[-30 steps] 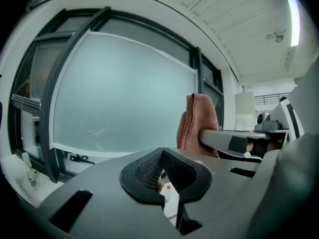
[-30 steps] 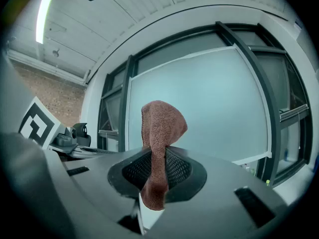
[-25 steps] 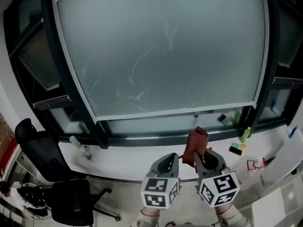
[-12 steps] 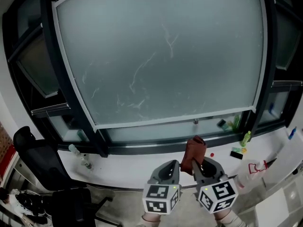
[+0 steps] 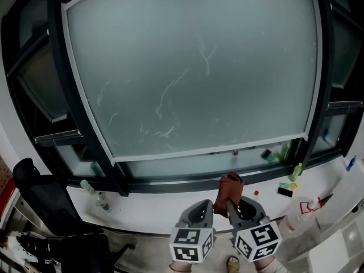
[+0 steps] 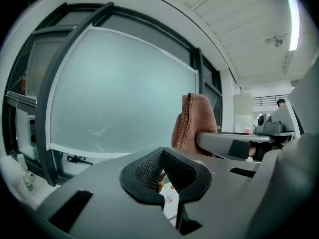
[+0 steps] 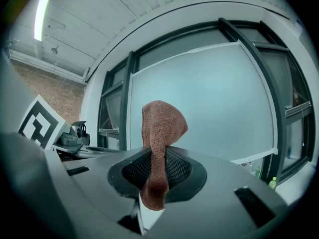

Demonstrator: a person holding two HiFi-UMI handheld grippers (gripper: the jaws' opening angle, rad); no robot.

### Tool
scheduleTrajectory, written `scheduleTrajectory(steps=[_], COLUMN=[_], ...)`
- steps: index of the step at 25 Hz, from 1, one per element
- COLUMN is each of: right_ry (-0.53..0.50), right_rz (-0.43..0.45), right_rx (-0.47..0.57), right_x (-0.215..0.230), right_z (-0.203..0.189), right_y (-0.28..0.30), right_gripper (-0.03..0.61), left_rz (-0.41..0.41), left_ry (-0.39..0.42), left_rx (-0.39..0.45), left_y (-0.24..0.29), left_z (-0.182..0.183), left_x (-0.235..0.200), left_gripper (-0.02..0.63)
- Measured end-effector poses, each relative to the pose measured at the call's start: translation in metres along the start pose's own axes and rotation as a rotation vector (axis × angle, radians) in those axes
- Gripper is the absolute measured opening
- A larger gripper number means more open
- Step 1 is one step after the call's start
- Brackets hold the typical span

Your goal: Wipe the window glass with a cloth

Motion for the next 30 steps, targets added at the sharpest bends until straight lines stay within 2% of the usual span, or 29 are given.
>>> scheduleTrajectory(steps=[6, 12, 30], right_ry=[0.010, -0.008, -0.072], right_rz=[0.021, 0.063, 0.112], right_rx=[0.014, 0.011, 0.030], right_x=[0.021, 0.057, 0.211], right_z=[-0.001, -0.001, 0.037], right_y=[0.030, 0.075, 0.184], right_gripper=[0.049, 0.049, 0.049], left_rz=[0.029, 0.070, 0.135], left_ry=[0.003, 0.003, 0.018], left_rx=[0.008, 0.018, 0.020], left_y=[0.028, 0.081, 0.260], left_z=[0.003, 0.010, 0.053], left_x=[-0.015, -0.031, -0.040], left_gripper=[0.003, 0.005, 0.005])
Point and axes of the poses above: the fingertips, and each gripper's own axes: y forward along the fingers, x to its right, z out of its top, the point moved 2 cm from there along -y, backward along the fingers, and after that the axes turned 3 degrees about y, right-handed, at the moved point
